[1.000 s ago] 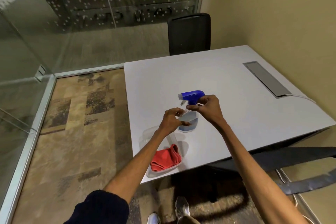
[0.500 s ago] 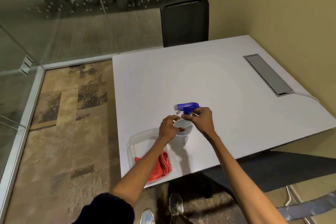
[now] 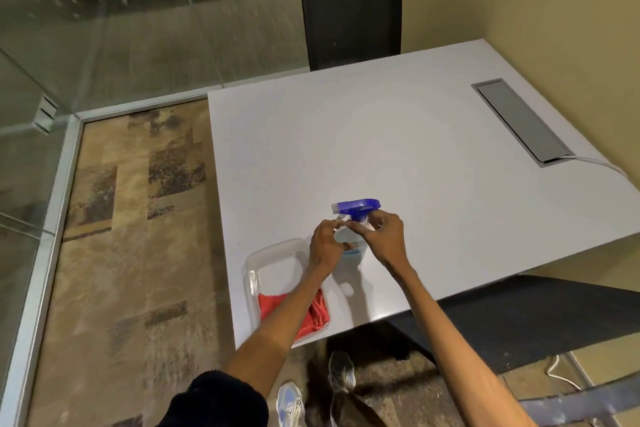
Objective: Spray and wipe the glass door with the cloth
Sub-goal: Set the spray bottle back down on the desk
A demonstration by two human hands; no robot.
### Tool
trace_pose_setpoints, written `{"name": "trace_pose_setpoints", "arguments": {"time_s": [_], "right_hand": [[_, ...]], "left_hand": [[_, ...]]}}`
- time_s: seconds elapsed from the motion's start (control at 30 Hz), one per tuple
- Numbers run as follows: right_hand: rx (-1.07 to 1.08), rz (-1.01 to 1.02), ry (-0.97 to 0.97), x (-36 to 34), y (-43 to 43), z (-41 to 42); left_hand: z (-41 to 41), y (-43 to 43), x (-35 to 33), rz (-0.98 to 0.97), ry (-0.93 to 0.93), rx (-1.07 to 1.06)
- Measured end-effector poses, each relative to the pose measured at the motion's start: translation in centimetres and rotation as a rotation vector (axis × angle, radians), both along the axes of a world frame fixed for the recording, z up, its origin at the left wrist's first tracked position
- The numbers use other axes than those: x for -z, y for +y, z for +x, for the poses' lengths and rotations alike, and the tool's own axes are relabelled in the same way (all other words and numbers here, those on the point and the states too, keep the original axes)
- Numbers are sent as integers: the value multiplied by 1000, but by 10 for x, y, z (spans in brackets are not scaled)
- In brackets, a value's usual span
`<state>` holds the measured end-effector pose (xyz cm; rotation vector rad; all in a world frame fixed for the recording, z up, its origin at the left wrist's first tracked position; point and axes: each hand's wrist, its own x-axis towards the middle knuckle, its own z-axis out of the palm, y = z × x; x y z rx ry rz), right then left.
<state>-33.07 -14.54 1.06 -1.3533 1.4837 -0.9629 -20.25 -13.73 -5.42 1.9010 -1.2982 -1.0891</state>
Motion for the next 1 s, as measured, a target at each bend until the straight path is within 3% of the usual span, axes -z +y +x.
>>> {"name": "trace_pose_setpoints", "arguments": {"time_s": [0.2, 0.4, 0.63, 0.77, 0.87, 0.93, 1.0], "right_hand": [[-9, -12, 43, 14, 15, -1], [215, 54, 71, 14, 36, 1], [429, -127, 71, 7, 65, 24], [312, -112, 54, 9, 72, 43], [150, -51, 120, 19, 75, 59], [-37, 50, 241, 30, 77, 67], [-236, 113, 477, 47, 79, 75]], "left_hand": [[6, 19, 5, -109, 54, -61], [19, 41, 1, -166, 138, -265], [54, 71, -7, -249, 164, -421], [80, 89, -8, -273, -7, -426], [98, 102, -1, -253, -238, -305], [108, 109, 7, -180, -431, -202], [114, 117, 17, -33, -624, -47]]}}
